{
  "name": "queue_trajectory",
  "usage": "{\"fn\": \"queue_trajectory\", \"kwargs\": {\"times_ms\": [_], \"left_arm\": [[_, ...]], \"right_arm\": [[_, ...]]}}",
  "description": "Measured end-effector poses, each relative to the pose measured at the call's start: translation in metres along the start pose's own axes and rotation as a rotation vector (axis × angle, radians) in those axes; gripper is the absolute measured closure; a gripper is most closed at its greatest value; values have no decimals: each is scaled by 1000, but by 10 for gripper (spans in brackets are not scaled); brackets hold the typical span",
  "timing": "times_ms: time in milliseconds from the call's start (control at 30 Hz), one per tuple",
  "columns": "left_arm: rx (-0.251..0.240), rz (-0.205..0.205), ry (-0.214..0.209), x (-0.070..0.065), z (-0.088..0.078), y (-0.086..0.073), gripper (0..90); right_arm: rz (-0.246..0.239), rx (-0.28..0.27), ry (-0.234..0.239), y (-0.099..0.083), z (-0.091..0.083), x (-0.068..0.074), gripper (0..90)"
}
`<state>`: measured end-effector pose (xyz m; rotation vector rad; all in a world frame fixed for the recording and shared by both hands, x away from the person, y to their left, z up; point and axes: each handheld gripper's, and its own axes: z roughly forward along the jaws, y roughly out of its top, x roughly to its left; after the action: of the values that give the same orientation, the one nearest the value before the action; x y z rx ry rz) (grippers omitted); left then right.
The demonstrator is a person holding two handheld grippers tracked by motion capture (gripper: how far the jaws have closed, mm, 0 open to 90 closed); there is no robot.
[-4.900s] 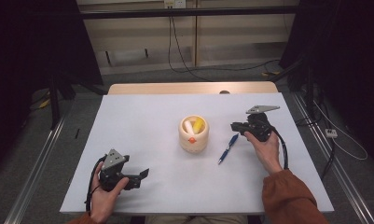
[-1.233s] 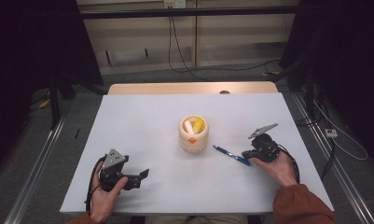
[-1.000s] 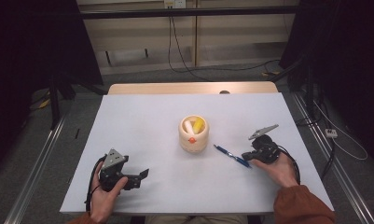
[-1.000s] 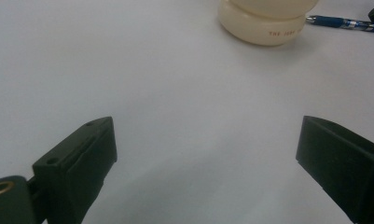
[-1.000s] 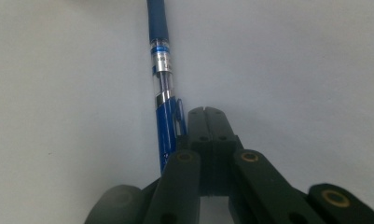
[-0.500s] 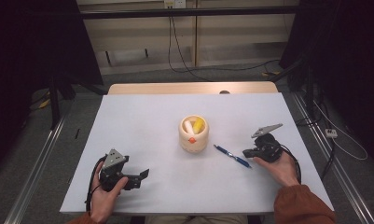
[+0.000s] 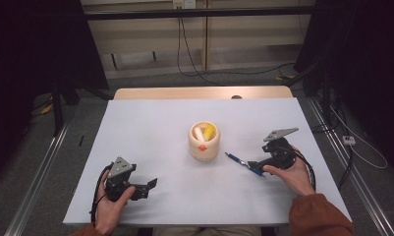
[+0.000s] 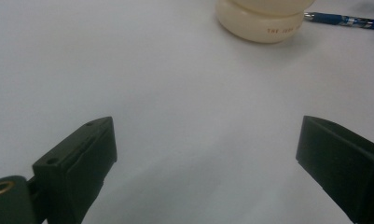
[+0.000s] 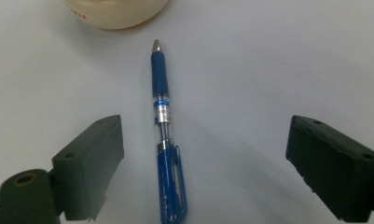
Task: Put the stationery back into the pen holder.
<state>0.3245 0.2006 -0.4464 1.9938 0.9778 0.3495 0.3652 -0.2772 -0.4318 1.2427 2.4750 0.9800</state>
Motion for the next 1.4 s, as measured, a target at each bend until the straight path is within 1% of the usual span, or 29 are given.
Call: {"fn": "queue_trajectory", "kwargs": {"times_ms": [67, 233, 267, 333, 367, 400, 533, 633, 700, 800, 833, 933, 1033, 1133, 1167, 1200, 1233, 1367, 1400], "left_arm": [[0, 0, -1, 0, 1, 0, 51], [-2, 0, 4, 0, 1, 0, 51], [-2, 0, 4, 1, 1, 0, 51], [-2, 0, 7, 1, 1, 0, 51], [-2, 0, 5, 1, 1, 0, 51], [-2, 0, 5, 1, 1, 0, 51], [1, 1, 6, 1, 1, 0, 51], [1, 2, 7, 1, 1, 0, 51], [2, 2, 7, 1, 1, 0, 51], [1, 2, 8, 1, 1, 0, 51], [2, 1, 8, 1, 1, 0, 51], [1, 2, 5, 1, 1, 0, 51], [-5, 6, 5, 0, -1, 1, 51], [-6, -3, 7, 1, -1, 0, 51], [-6, -2, 7, 1, -1, 0, 51], [-8, -3, 7, 1, -1, 0, 51], [-8, 2, 7, 1, -1, 0, 51], [-6, 4, 7, 0, -1, 1, 51], [-6, 5, 7, 0, -1, 1, 51]], "right_arm": [[-4, 7, 20, 2, 0, 1, 88], [-40, 14, 33, 9, 3, 8, 94], [-52, 17, 30, 12, 4, 9, 102], [-76, 15, 34, 17, 5, 13, 164], [-90, 16, 36, 20, 6, 15, 175], [-97, 21, 38, 22, 7, 17, 165], [-128, 47, 50, 31, 14, 23, 174], [-126, 65, 67, 37, 21, 21, 169], [-128, 77, 100, 41, 25, 19, 161], [-135, 87, 102, 48, 31, 18, 161], [-137, 89, 100, 50, 33, 17, 178], [-134, 116, 99, 52, 43, 16, 181], [-141, 132, 93, 53, 48, 17, 229], [-146, 152, 84, 54, 48, 20, 270], [-153, 150, 84, 55, 48, 20, 292], [-147, 160, 80, 55, 47, 20, 323], [-155, 174, 72, 56, 48, 21, 323], [-167, 213, 74, 60, 53, 21, 370], [-171, 220, 74, 61, 54, 22, 399]]}}
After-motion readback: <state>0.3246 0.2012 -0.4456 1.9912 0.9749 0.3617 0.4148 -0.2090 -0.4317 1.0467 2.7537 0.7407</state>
